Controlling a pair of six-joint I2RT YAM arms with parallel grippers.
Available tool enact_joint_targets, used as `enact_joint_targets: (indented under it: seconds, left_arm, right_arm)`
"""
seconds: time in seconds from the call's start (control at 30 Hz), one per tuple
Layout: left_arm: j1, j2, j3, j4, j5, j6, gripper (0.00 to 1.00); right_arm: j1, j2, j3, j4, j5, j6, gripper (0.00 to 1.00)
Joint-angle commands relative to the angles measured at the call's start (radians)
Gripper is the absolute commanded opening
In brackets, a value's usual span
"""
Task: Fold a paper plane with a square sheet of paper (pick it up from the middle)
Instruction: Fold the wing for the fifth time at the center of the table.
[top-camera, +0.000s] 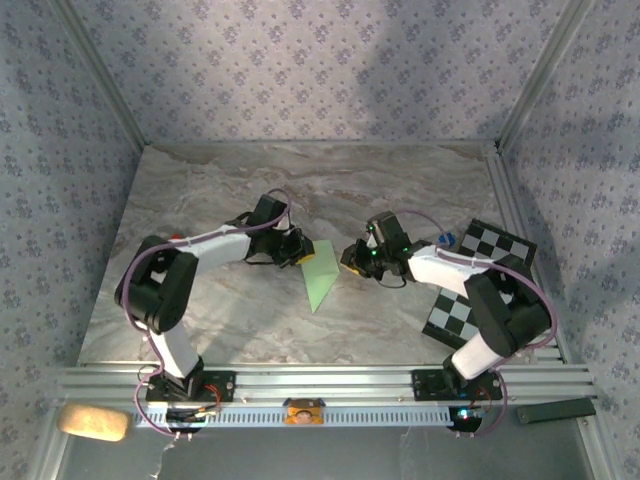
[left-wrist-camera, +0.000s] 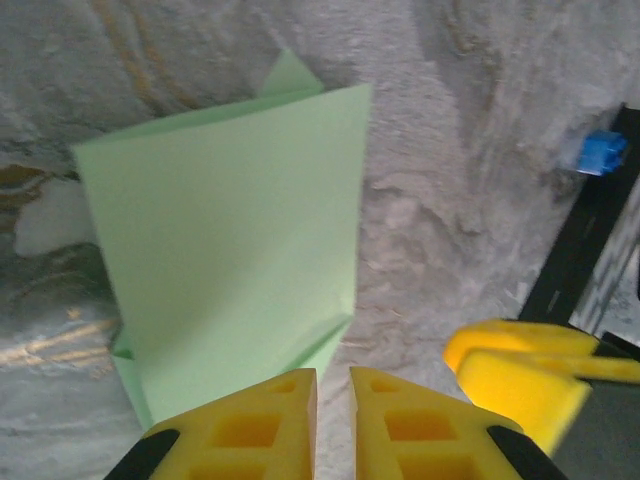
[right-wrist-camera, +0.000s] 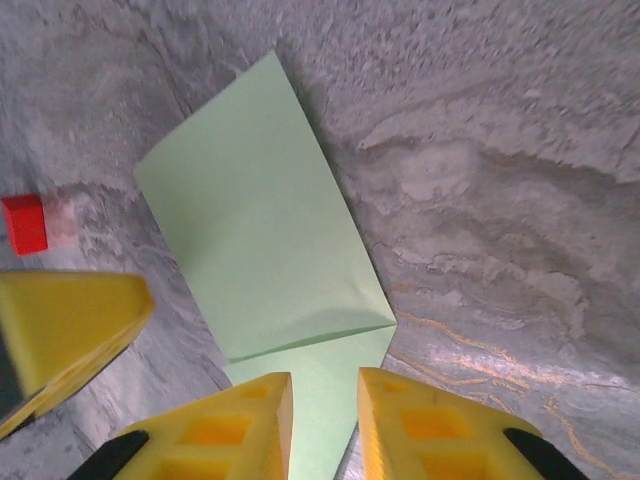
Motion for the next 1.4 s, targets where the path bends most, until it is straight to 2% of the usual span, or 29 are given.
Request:
enact_joint_targets:
  seconds: [0.0,0.2,0.47,0.8,1.37]
  left_arm:
    - [0.001,0.050,0.022,0.031,-0.015,-0.015,0.15]
    - [0.002,0.102,0.004,0.001,-0.043,0.007,0.10]
    - [0.004,0.115,-0.055,0.022,-0.050,0.030,0.07]
    - [0.010,0.099,-0.092,0.047,-0.041,0.036,0.07]
    - [0.018,0.092,-0.110,0.079,-0.025,0.036,0.07]
  right_arm:
    - [-0.001,0.029,0.027,-0.014,-0.047,-0.042,0.27]
    - [-0.009,0.070,0.046,-0.013,-0.071,-0.045,0.34]
    - [-0.009,0.132,0.093,-0.042,-0.078,-0.047,0.37]
    - [-0.002,0.186,0.117,-0.059,-0.061,-0.024,0.38]
    - [0.018,0.224,0.143,0.008,-0.124,-0.011,0.35]
